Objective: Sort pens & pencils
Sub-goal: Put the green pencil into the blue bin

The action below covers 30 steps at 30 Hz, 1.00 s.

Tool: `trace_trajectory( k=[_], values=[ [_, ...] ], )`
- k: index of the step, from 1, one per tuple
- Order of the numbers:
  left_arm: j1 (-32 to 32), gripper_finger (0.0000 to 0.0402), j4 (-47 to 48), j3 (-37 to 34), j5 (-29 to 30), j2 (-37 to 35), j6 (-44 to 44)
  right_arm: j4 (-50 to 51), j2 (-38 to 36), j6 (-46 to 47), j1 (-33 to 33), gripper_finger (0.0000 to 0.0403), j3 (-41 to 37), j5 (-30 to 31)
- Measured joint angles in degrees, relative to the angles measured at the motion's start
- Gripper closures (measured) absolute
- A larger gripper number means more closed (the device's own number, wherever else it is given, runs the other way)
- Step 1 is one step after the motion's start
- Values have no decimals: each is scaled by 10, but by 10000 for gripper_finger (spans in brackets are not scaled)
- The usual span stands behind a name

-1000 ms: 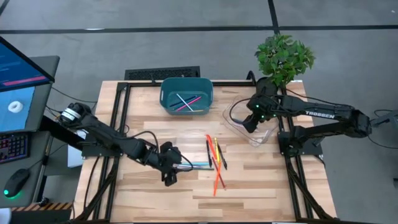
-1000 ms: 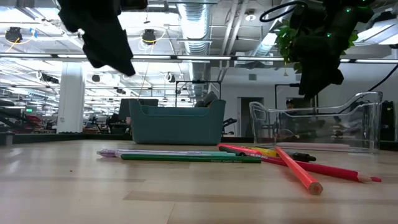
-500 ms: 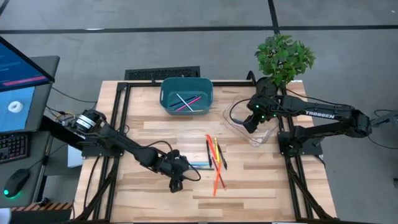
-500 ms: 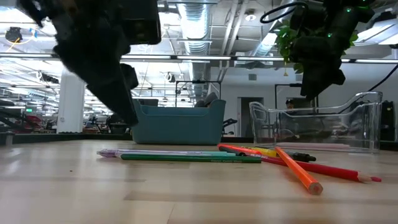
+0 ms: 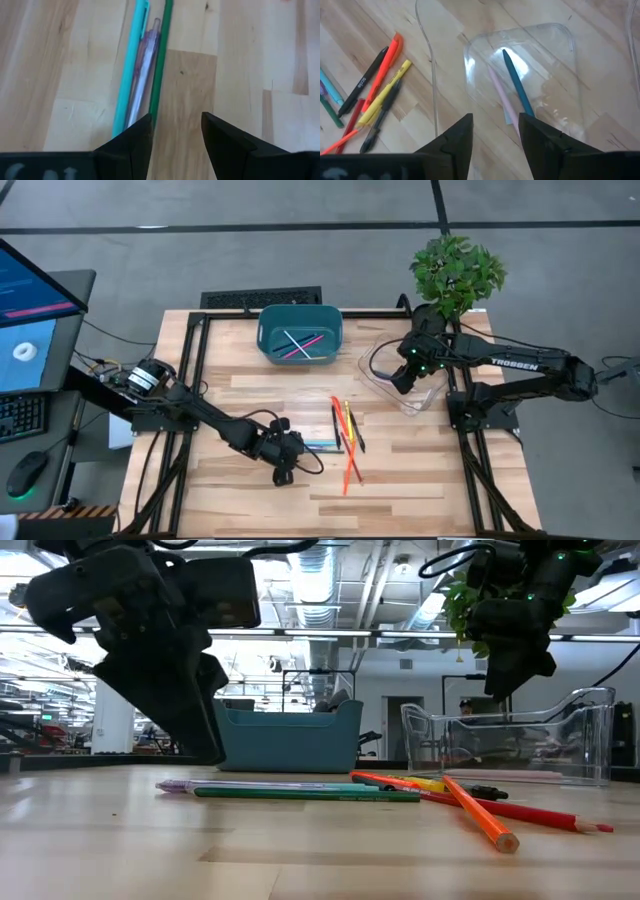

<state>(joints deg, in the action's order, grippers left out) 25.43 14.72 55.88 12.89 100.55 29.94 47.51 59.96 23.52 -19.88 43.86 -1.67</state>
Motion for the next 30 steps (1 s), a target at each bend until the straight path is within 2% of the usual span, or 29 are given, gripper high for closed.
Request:
trace_trajectory(
  k=[7, 13, 17, 30],
  values=[
    [0, 244, -6, 0, 10, 7, -11, 0, 0, 0, 0, 225, 0, 0],
    [-2, 244, -12, 2, -8, 19, -17, 0, 0, 0, 0, 227, 0, 0],
    [-3, 244, -7, 2, 11, 20, -12, -1, 0, 0, 0, 226, 0, 1],
    [-8, 245, -21, 3, -12, 53, -2, 0, 0, -1, 0, 230, 0, 2]
  ],
)
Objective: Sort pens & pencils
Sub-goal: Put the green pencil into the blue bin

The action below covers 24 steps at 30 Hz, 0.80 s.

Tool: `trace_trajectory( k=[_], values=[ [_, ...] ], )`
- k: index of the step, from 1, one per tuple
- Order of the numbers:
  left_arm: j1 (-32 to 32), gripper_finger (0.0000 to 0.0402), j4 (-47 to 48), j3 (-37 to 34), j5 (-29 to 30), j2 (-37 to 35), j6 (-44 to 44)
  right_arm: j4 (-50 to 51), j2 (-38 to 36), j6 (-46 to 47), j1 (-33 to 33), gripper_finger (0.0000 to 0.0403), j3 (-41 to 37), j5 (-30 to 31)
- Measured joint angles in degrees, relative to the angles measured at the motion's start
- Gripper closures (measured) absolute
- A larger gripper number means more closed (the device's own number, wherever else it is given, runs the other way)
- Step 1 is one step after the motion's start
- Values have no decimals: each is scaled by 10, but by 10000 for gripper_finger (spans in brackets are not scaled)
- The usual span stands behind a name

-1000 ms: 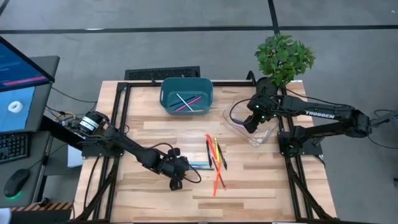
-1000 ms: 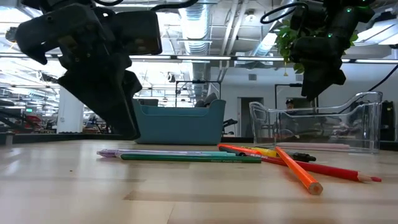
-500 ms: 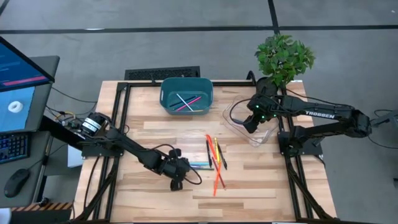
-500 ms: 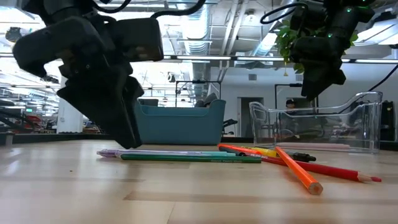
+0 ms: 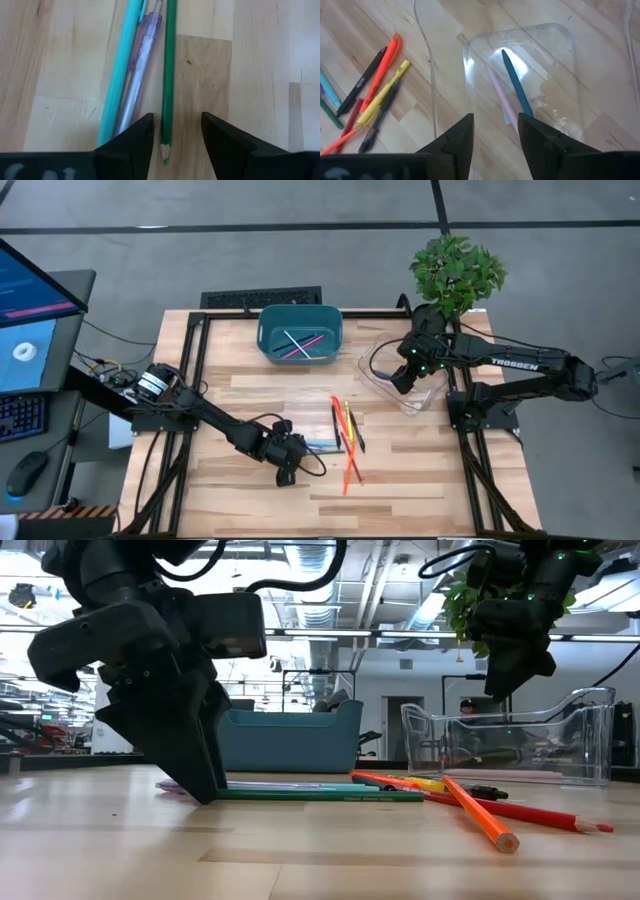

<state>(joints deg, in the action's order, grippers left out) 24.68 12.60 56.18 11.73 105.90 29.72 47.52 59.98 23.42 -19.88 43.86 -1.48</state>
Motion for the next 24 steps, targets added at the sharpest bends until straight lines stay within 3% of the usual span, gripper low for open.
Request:
trace_trajectory(
  k=[4, 10, 24],
  values=[
    [-6, 278, 8, 0, -8, 1, 10, 0, 0, 0, 0, 231, 0, 0],
    [-19, 386, 38, 1, -38, 1, 27, 0, 0, 0, 0, 234, 0, 0],
    [-22, 399, 64, 72, -95, -48, 16, 0, 0, 0, 0, 238, 0, 0]
  ],
)
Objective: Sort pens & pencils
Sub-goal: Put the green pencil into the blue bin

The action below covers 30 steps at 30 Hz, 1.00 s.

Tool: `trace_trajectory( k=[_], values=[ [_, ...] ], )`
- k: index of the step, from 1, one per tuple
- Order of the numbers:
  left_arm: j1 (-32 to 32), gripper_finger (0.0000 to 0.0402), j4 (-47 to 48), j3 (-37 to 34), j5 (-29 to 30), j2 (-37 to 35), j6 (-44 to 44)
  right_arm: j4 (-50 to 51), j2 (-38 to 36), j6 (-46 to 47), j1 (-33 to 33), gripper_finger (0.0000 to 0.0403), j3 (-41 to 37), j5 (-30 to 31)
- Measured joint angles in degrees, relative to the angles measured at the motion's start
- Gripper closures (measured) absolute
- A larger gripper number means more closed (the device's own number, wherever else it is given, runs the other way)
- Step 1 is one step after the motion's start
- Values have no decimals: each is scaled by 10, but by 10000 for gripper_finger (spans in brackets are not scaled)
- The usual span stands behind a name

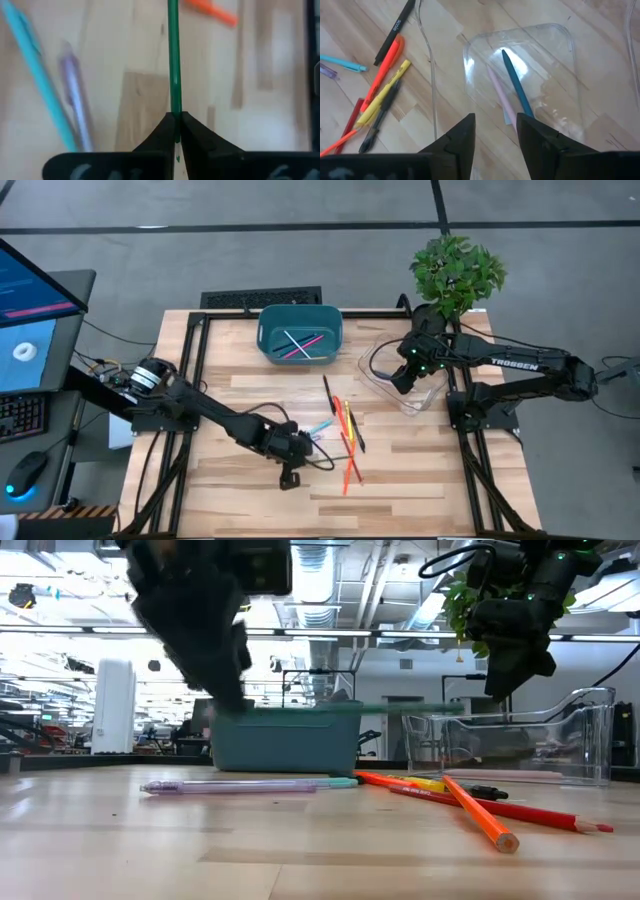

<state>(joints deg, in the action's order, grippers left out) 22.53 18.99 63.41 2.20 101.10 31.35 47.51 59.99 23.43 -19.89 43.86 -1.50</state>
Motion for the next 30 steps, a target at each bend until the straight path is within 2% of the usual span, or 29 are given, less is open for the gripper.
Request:
trace_trajectory(
  k=[8, 12, 16, 18, 21, 25, 27, 30],
  values=[
    [-2, 400, 166, 65, 77, -53, -15, 0, 0, 0, 0, 241, 0, 0],
    [-27, 400, 184, 72, 119, -96, -32, -5, 0, 0, 0, 241, 0, 0],
    [-54, 400, 199, 73, 136, -124, -39, -5, 0, -3, 0, 242, 0, 0],
    [-60, 400, 203, 73, 117, -125, -37, -5, 0, -4, 0, 243, 0, 0],
    [-54, 397, 220, 73, 41, -116, -16, -5, 0, -3, 0, 242, 0, -1],
    [-25, 362, 254, 72, -63, -91, 72, -4, 0, 4, 7, 234, 0, -1],
    [-8, 333, 255, 72, -73, -79, 115, -6, 0, 5, 10, 226, 0, -1],
    [14, 288, 243, 72, -56, -60, 172, -11, 0, 5, 12, 213, 0, 1]
  ],
)
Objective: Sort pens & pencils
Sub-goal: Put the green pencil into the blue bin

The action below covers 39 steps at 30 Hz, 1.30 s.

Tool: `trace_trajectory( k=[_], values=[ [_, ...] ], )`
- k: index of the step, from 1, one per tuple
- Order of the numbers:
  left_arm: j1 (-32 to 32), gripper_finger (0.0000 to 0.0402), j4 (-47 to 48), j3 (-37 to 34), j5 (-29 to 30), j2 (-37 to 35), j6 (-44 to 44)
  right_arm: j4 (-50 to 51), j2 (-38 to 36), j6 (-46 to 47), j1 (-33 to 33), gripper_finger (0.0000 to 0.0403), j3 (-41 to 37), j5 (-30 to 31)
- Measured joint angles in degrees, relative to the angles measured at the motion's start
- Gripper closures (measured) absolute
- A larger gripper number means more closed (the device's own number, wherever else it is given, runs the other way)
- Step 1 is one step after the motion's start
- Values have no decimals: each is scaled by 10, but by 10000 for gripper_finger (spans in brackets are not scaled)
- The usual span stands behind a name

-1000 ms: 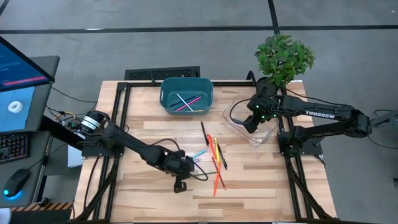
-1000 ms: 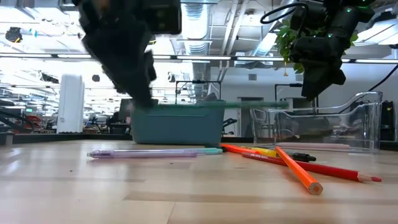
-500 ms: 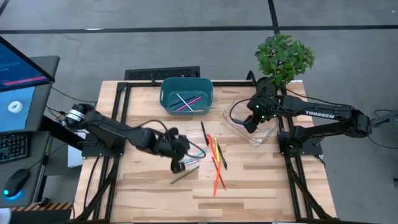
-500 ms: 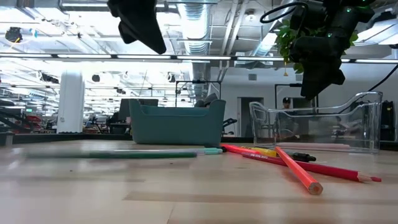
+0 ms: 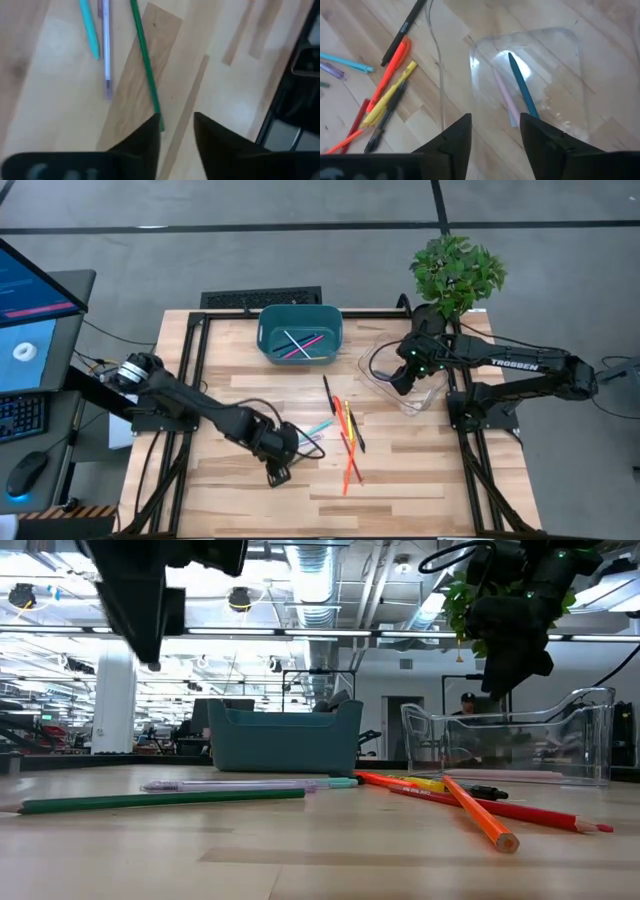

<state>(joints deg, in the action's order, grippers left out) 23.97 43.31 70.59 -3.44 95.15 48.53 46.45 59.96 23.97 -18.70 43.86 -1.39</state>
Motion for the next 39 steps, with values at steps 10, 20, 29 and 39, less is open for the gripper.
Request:
trace_trajectory(
  k=[10, 20, 29, 39],
  values=[
    [11, 202, -25, 0, 20, 86, 133, -7, 0, -3, 0, 191, 0, 0],
    [24, 200, -77, 2, 26, 157, 155, -7, 0, -4, 0, 204, 0, -2],
    [24, 229, -62, 3, 25, 171, 159, -6, 0, -5, 0, 204, 0, -9],
    [23, 387, -29, 2, 19, 173, 145, -7, 0, -6, 0, 211, 0, -9]
  ],
)
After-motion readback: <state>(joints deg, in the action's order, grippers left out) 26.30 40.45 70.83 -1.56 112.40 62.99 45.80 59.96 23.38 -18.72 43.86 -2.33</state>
